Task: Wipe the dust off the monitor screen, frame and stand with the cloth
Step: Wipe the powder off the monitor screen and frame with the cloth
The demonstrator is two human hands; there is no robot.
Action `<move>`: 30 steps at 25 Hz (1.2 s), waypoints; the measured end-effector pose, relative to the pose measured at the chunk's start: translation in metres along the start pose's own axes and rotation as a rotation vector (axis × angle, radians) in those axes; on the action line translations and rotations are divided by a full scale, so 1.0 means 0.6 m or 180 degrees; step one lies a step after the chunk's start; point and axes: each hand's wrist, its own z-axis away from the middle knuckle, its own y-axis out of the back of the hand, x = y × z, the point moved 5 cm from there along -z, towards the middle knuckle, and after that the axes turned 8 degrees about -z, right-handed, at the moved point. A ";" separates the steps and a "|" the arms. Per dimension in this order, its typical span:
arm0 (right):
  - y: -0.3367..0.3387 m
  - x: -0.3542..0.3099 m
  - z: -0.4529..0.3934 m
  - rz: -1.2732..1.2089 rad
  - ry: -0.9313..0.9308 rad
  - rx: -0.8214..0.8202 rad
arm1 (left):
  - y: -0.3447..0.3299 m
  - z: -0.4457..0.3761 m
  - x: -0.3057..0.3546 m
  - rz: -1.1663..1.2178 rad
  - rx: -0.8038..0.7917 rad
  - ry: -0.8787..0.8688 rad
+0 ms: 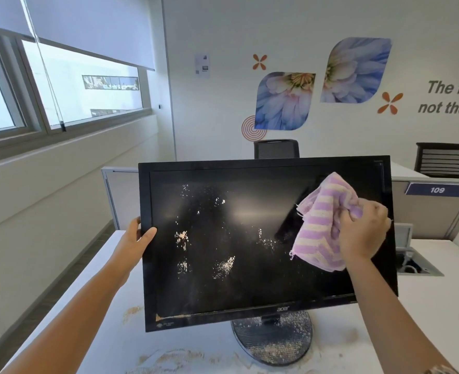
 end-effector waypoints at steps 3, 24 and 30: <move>-0.016 -0.005 0.013 0.0174 0.0149 0.0325 | -0.014 0.006 -0.010 0.0314 0.0095 -0.0076; -0.166 -0.182 0.137 0.0657 0.1051 -0.0707 | -0.023 0.008 -0.038 0.0826 -0.0009 -0.0078; -0.198 -0.267 0.204 0.0453 0.1428 -0.0913 | -0.017 -0.001 -0.038 0.0797 -0.0107 -0.0086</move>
